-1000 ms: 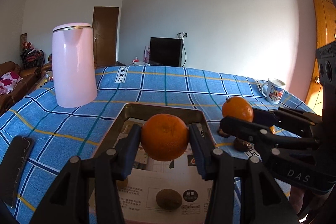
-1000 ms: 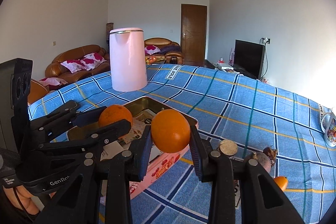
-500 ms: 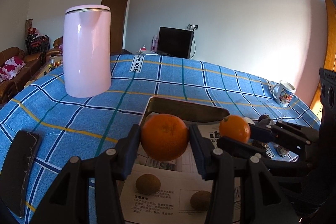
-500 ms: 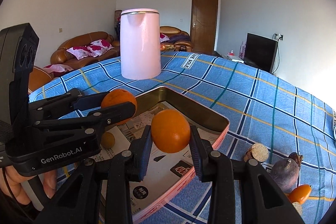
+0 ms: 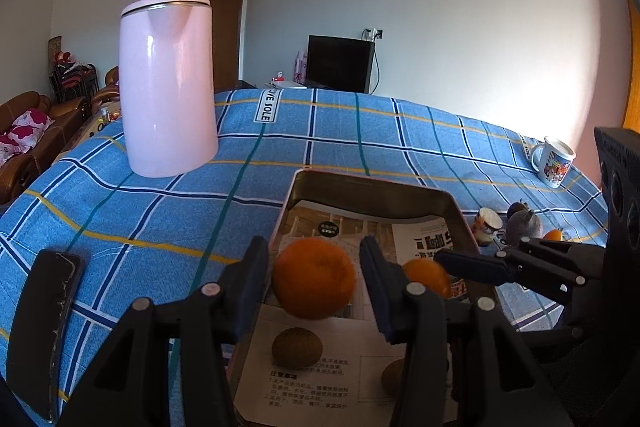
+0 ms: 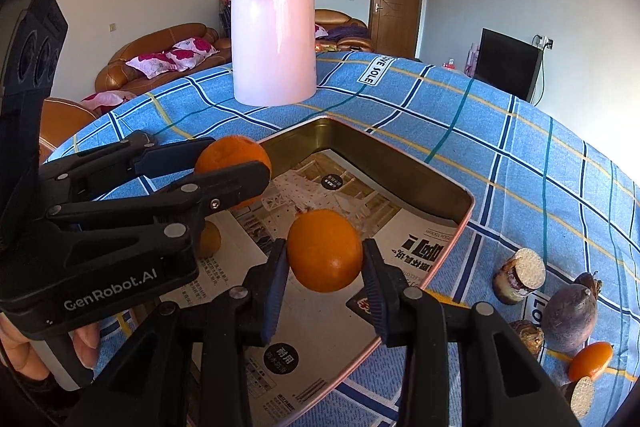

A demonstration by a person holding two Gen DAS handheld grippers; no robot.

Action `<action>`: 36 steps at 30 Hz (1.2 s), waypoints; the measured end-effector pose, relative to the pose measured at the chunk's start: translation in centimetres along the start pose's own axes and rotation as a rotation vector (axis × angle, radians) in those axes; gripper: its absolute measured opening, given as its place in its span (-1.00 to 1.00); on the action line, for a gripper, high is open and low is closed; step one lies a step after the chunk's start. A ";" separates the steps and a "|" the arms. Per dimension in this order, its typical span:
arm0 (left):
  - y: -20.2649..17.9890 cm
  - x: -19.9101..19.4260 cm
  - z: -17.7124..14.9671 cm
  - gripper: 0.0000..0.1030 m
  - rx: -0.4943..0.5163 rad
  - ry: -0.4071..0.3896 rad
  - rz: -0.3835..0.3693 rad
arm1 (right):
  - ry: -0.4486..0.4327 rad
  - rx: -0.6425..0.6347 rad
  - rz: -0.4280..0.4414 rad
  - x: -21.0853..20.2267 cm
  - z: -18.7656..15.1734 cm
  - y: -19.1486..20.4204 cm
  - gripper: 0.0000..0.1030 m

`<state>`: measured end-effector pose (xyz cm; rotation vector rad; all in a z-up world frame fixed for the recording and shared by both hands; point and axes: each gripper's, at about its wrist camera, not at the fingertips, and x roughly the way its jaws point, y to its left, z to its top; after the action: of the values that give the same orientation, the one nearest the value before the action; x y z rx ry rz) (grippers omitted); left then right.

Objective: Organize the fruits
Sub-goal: 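Lower both oranges into the tin and open both tools, then grasp the cork-lidded jar with the right tool while the left tool moves toward the brown fruit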

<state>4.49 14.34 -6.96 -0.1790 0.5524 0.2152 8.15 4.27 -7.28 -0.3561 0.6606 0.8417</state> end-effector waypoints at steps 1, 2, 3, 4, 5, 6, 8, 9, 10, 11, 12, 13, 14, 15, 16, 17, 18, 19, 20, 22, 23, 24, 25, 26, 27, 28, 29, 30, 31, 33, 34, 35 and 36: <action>-0.1 -0.1 0.0 0.02 0.001 -0.004 -0.001 | -0.001 -0.001 0.010 0.0 0.0 0.1 -0.11; -0.2 -0.3 0.0 0.09 -0.001 -0.007 -0.004 | -0.003 0.001 0.019 -0.1 -0.1 0.1 -0.02; -0.2 -0.5 0.0 0.12 -0.004 -0.014 -0.007 | -0.010 0.003 0.023 -0.4 -0.1 0.1 0.01; -0.4 -0.8 0.1 0.19 -0.006 -0.025 -0.010 | -0.020 0.008 0.024 -0.8 -0.3 0.0 0.02; -0.7 -1.2 0.1 0.24 -0.004 -0.037 -0.015 | -0.031 0.016 0.024 -1.3 -0.5 -0.1 0.02; -1.0 -1.7 0.2 0.27 0.001 -0.051 -0.020 | -0.045 0.023 0.026 -1.9 -0.7 -0.4 0.02; -1.8 -2.4 0.4 0.36 0.011 -0.074 -0.030 | -0.082 0.048 0.020 -3.6 -1.4 -1.3 0.02; -2.3 -2.7 0.4 0.36 0.015 -0.081 -0.040 | -0.103 0.066 0.013 -4.6 -1.7 -1.9 0.03; -2.9 -3.0 0.5 0.36 0.024 -0.087 -0.054 | -0.123 0.085 0.006 -5.7 -2.2 -2.6 0.07; -3.6 -3.2 0.5 0.36 0.036 -0.092 -0.065 | -0.138 0.101 -0.005 -6.6 -2.6 -3.4 0.14; -4.3 -3.3 0.5 0.36 0.048 -0.096 -0.076 | -0.153 0.117 -0.026 -7.6 -3.1 -4.2 0.18; -5.0 -3.4 0.5 0.36 0.057 -0.099 -0.089 | -0.164 0.135 -0.055 -8.5 -3.8 -5.0 0.23; -5.7 -3.5 0.5 0.36 0.065 -0.099 -0.102 | -0.169 0.156 -0.087 -9.3 -4.5 -6.0 0.24; -6.5 -3.5 0.5 0.36 0.075 -0.097 -0.115 | -0.169 0.181 -0.118 -9.9 -5.2 -7.0 0.24; -7.3 -3.4 0.4 0.36 0.090 -0.093 -0.129 | -0.166 0.207 -0.149 -10.4 -5.9 -8.0 0.24; -8.1 -3.3 0.4 0.36 0.105 -0.087 -0.140 | -0.155 0.237 -0.181 -10.7 -6.7 -9.0 0.24; -8.8 -3.1 0.3 0.36 0.119 -0.081 -0.152 | -0.140 0.268 -0.207 -10.9 -7.4 -10.0 0.24; -9.6 -2.9 0.2 0.38 0.131 -0.071 -0.168 | -0.127 0.298 -0.227 -10.9 -8.0 -10.9 0.24; -10.3 -2.7 0.1 0.39 0.142 -0.062 -0.181 | -0.117 0.325 -0.239 -10.9 -8.5 -11.8 0.24; -11.6 -2.3 -0.2 0.39 0.167 -0.043 -0.195 | -0.096 0.370 -0.251 -10.8 -9.2 -13.1 0.24; -12.2 -2.0 -0.3 0.39 0.178 -0.034 -0.202 | -0.085 0.382 -0.254 -10.7 -9.3 -13.5 0.24; -12.7 -1.7 -0.4 0.39 0.186 -0.025 -0.208 | -0.072 0.389 -0.255 -10.5 -9.4 -13.8 0.24; -13.1 -1.5 -0.5 0.39 0.191 -0.015 -0.212 | -0.062 0.392 -0.251 -10.4 -9.5 -14.1 0.24; -13.5 -1.2 -0.6 0.39 0.194 -0.006 -0.217 | -0.048 0.396 -0.247 -10.1 -9.6 -14.3 0.24; -13.9 -0.9 -0.7 0.39 0.197 0.001 -0.223 | -0.035 0.401 -0.242 -9.9 -9.6 -14.5 0.24; -14.2 -0.6 -0.8 0.39 0.201 0.011 -0.226 | -0.024 0.403 -0.236 -9.6 -9.8 -14.5 0.23; -14.5 -0.4 -0.9 0.39 0.204 0.019 -0.224 | -0.007 0.405 -0.232 -9.3 -9.8 -14.6 0.21; -14.7 -0.2 -1.0 0.39 0.208 0.026 -0.226 | 0.007 0.408 -0.227 -9.0 -9.9 -14.8 0.18; -14.9 0.0 -1.0 0.39 0.213 0.034 -0.229 | 0.021 0.414 -0.219 -8.7 -10.0 -15.0 0.04; -15.3 0.3 -1.2 0.39 0.227 0.045 -0.228 | 0.043 0.429 -0.197 -8.3 -10.3 -15.4 -0.16; -15.5 0.5 -1.2 0.39 0.235 0.049 -0.231 | 0.050 0.432 -0.189 -8.2 -10.3 -15.5 -0.18; -15.8 0.7 -1.2 0.39 0.242 0.055 -0.233 | 0.057 0.432 -0.176 -8.0 -10.2 -15.6 -0.27; -15.9 0.9 -1.3 0.39 0.246 0.065 -0.234 | 0.058 0.432 -0.172 -8.0 -10.2 -15.6 -0.28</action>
<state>8.59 -1.12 -6.77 -0.0103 0.6128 -0.0867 12.43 -15.46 -9.04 -0.0446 0.8327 0.5081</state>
